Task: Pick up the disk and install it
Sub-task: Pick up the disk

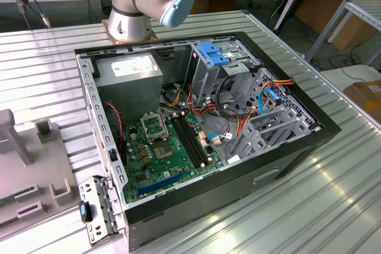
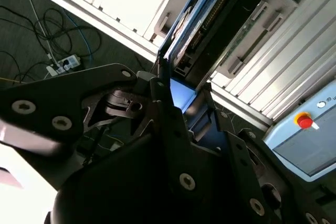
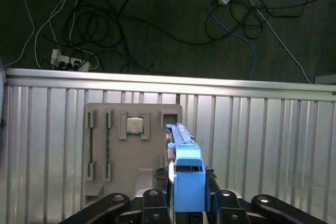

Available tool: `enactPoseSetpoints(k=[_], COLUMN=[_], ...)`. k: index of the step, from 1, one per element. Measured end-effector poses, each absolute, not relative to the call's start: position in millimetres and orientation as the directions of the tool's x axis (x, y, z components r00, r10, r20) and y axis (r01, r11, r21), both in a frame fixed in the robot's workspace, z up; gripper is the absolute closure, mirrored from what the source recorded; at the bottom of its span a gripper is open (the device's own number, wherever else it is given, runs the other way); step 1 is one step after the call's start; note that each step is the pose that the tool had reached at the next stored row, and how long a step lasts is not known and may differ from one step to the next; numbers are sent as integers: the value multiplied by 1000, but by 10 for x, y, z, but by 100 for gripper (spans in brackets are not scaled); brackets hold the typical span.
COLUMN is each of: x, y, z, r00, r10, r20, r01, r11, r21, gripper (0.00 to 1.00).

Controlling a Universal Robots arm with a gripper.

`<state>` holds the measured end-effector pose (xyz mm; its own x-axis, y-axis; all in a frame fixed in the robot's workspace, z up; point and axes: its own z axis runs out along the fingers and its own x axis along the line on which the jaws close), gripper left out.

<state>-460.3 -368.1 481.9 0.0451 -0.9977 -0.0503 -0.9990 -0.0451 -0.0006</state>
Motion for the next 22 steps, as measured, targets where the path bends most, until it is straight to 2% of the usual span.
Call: enactPoseSetpoints(k=[7, 22], x=[-4603, -4603], y=[-3681, -3682], z=[5071, 5108], r00=[45, 45], r10=[-998, -998], r20=[-50, -50], r01=[-999, -999], r11=[-45, -45], r21=[-1, 0], gripper=[64, 64])
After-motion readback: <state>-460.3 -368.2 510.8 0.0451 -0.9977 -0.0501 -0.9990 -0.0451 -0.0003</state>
